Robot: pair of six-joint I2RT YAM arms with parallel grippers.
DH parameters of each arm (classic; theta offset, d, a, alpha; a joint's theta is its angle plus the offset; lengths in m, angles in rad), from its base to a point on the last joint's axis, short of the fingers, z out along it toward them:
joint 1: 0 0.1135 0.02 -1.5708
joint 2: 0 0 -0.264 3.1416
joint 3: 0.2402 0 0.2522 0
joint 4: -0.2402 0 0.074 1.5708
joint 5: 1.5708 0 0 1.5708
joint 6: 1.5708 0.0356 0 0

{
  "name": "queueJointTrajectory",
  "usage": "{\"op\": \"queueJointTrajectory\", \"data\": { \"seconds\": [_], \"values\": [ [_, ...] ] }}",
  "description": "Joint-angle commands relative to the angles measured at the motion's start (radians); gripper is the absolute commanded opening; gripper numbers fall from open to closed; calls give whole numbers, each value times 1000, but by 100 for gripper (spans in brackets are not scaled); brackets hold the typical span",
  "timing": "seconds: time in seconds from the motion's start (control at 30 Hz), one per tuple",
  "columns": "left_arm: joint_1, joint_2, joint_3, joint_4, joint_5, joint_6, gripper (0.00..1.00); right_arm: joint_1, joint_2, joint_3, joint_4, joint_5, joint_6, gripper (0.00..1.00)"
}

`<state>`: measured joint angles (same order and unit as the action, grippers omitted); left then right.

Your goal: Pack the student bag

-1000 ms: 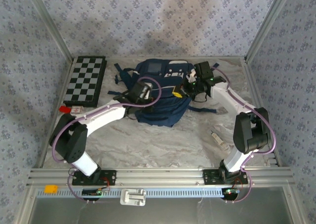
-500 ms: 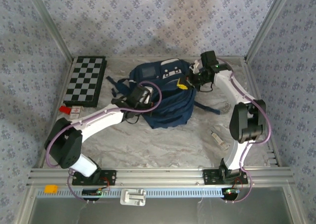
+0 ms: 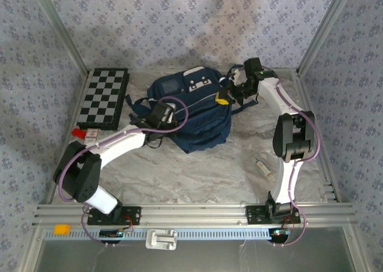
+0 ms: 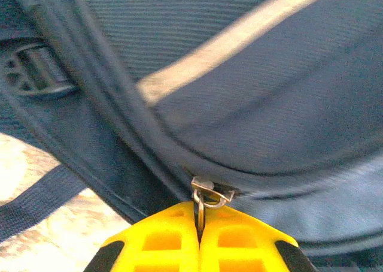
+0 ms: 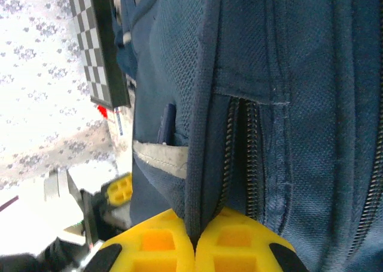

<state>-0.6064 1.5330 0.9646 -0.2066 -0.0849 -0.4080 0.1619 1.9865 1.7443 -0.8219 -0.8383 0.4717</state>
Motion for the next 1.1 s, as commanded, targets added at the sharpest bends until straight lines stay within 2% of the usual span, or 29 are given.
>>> {"op": "queueJointTrajectory", "data": {
  "seconds": [0.0,0.1,0.17,0.27,0.3,0.33,0.43,0.5,0.67,0.83,1.07],
  "values": [
    [50,-22,-53,58,-19,53,0,-51,26,45,-15,-22,-71,0],
    [104,6,-63,123,4,82,0,-56,57,70,-65,-23,-108,0],
    [137,5,-96,220,89,100,0,-63,66,73,-66,5,-107,0],
    [133,18,-96,275,153,146,0,-58,67,77,-51,33,-85,0],
    [130,25,-87,273,167,150,0,-49,59,69,-40,36,-76,4],
    [125,31,-81,273,177,153,0,-40,45,46,-17,46,-50,15],
    [106,32,-66,279,180,156,0,-16,-35,-115,232,19,143,40],
    [95,40,-49,271,178,159,0,8,-68,-172,331,48,250,48],
    [88,54,-23,262,176,162,0,93,-146,-241,448,125,406,53],
    [86,59,-18,263,180,163,0,165,-235,-327,518,255,507,55],
    [84,68,-12,274,175,152,0,272,-210,-336,581,384,599,56]
  ]
}}
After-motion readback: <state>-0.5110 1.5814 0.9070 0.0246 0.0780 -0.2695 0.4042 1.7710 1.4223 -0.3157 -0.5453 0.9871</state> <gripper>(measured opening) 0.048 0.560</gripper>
